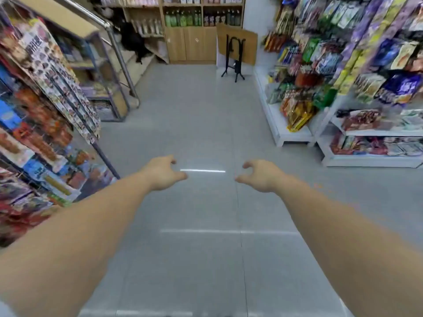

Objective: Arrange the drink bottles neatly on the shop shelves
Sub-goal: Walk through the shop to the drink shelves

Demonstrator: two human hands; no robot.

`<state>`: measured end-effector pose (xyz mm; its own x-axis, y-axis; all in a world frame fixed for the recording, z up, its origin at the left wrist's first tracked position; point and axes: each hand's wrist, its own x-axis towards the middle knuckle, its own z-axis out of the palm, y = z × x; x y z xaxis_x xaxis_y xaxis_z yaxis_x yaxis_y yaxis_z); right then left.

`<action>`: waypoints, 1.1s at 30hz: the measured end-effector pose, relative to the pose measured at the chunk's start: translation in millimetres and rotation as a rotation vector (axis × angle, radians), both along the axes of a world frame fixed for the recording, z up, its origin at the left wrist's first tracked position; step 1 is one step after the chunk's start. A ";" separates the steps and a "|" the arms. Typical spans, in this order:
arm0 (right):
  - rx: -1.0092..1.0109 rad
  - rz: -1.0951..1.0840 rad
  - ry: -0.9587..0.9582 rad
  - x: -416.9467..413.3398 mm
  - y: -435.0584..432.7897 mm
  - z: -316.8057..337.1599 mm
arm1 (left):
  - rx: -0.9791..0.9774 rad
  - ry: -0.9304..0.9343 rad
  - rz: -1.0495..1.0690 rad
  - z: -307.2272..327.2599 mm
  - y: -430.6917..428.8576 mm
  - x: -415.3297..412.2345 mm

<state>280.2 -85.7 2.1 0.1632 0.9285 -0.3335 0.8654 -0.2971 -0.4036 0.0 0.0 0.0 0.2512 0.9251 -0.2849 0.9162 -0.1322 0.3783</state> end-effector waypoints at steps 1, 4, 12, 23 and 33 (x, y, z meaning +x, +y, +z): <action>-0.046 -0.008 0.024 2.1 -4.5 -11.7 | -0.042 0.009 0.009 -11.4 -3.9 4.3; -0.155 -0.018 0.061 6.7 -21.4 -51.7 | -0.135 0.055 -0.006 -44.2 -18.1 14.4; -0.329 0.004 0.115 2.7 2.2 -128.0 | -0.277 0.027 0.017 -114.7 7.6 18.4; -0.403 -0.059 0.120 -18.0 218.0 -155.7 | -0.357 -0.101 0.150 -155.5 221.5 -11.8; -0.489 0.054 -0.010 -27.6 391.2 -177.8 | -0.489 0.040 0.053 -178.8 379.2 -24.0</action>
